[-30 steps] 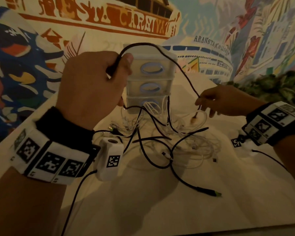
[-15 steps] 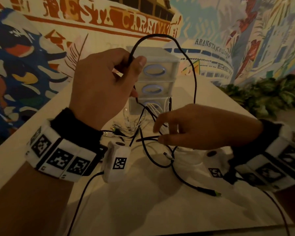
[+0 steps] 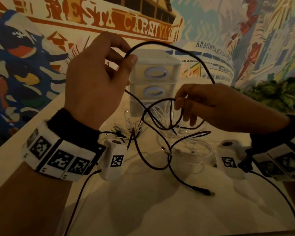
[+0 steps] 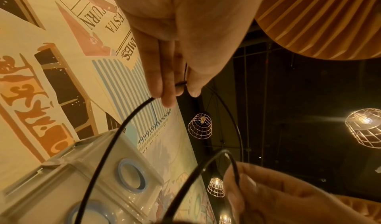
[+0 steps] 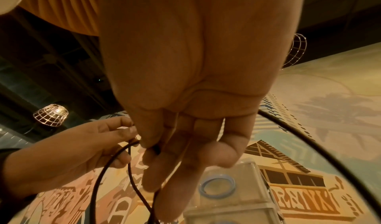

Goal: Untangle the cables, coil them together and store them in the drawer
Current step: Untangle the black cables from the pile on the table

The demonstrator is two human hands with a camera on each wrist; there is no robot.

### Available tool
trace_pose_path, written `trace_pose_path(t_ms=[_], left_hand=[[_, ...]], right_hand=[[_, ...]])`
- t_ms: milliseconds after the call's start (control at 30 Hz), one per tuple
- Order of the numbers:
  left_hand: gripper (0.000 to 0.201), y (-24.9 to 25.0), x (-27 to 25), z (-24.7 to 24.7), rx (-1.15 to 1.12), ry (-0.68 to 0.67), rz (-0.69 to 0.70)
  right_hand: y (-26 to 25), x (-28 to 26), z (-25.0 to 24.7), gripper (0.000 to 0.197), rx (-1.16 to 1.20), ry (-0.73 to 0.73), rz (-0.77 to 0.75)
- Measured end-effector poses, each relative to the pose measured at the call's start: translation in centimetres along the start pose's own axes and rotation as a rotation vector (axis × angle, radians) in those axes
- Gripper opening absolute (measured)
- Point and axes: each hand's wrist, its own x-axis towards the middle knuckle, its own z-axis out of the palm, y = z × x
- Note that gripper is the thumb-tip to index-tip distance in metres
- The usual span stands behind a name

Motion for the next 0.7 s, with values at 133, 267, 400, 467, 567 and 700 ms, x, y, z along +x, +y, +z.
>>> trace_pose_path(t_ms=[133,267,400,467,567,700], left_hand=[[0.031,-0.3,-0.2,0.5,0.026,-0.059,0.027],[0.022,-0.6,-0.3,0.7,0.168,-0.147,0.118],[0.028,-0.8,-0.6,0.7,0.240,-0.239,0.245],[0.033,-0.6,-0.7,0.6,0.260,-0.305,0.271],[0.043,0.3,-1.0,0.0,0.298,-0.452,0.265],[0.052,1.6,-1.7,-1.1,0.283,-0.718,0.202]], right_hand=[[0.0,0.4,-0.1,0.020,-0.018,0.113,-0.021],[0.6,0.8,-0.1,0.021,0.046,0.191,-0.003],[1.1,1.0,0.0,0.024,0.083,0.234,0.009],[1.3,1.2,0.0,0.024,0.083,0.251,0.021],[1.7,1.4,0.0,0.025,0.088,0.272,0.040],[2.3,2.1,-0.1,0.028,0.065,0.278,0.090]])
